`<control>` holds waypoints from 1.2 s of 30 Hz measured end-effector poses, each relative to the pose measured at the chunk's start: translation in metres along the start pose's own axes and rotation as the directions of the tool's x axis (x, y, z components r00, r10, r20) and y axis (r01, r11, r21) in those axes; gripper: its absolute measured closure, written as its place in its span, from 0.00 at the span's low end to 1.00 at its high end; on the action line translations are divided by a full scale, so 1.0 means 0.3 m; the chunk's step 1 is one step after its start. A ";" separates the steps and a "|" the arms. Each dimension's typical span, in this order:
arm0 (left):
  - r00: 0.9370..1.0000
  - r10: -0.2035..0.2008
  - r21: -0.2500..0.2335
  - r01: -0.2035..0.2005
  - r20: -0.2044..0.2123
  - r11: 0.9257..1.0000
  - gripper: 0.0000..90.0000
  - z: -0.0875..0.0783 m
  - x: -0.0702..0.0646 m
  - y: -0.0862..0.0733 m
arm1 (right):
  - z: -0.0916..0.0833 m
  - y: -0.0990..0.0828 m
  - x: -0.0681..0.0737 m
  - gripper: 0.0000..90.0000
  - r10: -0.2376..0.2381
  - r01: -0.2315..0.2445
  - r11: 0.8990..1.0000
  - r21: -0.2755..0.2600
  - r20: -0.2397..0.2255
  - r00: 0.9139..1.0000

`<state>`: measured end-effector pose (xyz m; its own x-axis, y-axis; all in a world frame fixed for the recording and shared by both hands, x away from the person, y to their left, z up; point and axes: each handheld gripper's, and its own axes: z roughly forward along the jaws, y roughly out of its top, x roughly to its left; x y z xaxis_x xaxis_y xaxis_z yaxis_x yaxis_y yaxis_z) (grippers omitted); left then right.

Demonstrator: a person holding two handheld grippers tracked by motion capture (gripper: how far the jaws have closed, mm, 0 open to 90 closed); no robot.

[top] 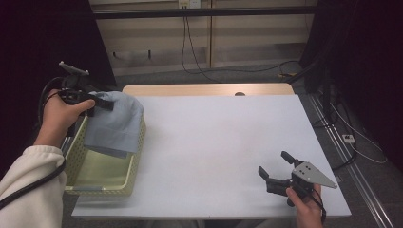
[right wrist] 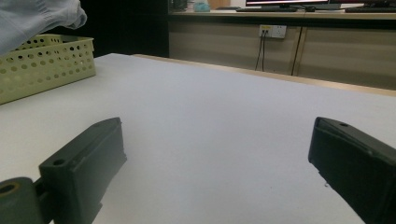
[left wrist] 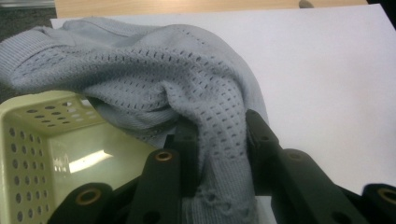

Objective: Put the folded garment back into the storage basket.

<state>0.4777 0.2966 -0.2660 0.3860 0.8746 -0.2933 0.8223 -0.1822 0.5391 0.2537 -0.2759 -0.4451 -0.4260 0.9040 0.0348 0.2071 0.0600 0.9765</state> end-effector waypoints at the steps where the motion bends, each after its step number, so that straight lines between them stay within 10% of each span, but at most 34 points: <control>1: 1.000 -0.008 -0.001 0.008 0.000 1.000 0.79 0.002 0.004 -0.003 | 0.001 0.000 0.000 0.04 0.000 0.000 1.000 0.000 0.000 1.000; 36: 0.999 -0.035 0.080 0.035 -0.002 0.996 0.79 0.086 0.097 -0.114 | 0.002 0.000 0.003 0.04 -0.006 0.006 1.000 0.002 0.000 1.000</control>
<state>0.4714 0.3166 -0.3133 0.3559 0.8815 -0.3104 0.8664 -0.1867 0.4632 0.2539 -0.2748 -0.4453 -0.4275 0.9035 0.0293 0.2065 0.0661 0.9762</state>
